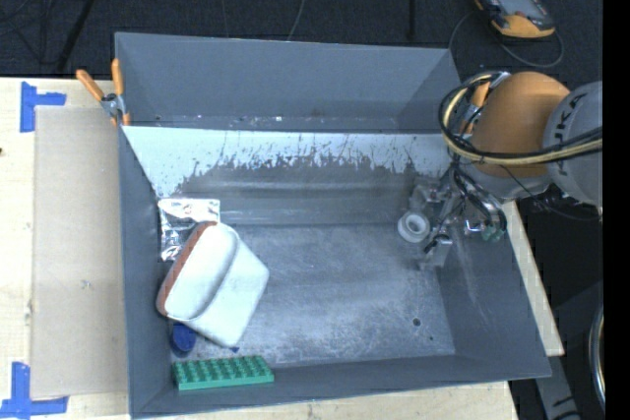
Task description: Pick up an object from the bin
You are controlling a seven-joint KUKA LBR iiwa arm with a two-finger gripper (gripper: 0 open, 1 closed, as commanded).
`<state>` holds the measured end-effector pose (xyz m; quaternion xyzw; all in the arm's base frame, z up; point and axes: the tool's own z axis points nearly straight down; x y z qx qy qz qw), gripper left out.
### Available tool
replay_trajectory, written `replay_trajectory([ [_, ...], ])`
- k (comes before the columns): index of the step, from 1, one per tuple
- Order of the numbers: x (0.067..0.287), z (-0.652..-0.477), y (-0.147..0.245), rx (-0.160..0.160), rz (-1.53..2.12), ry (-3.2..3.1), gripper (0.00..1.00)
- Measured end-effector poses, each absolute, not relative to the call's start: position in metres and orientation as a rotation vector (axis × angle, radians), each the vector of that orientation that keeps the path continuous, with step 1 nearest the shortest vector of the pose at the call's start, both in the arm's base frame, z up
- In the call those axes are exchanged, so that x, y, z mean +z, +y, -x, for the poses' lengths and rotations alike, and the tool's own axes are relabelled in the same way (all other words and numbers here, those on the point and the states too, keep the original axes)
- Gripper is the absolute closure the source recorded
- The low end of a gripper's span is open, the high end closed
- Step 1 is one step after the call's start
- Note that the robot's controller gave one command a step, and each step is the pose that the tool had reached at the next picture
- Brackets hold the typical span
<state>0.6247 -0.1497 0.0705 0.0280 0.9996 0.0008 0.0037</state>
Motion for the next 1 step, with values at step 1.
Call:
replay_trajectory([
  [1, 0.0726, -0.6257, -0.1502, 0.001, -0.088, 3.131, 1.00],
])
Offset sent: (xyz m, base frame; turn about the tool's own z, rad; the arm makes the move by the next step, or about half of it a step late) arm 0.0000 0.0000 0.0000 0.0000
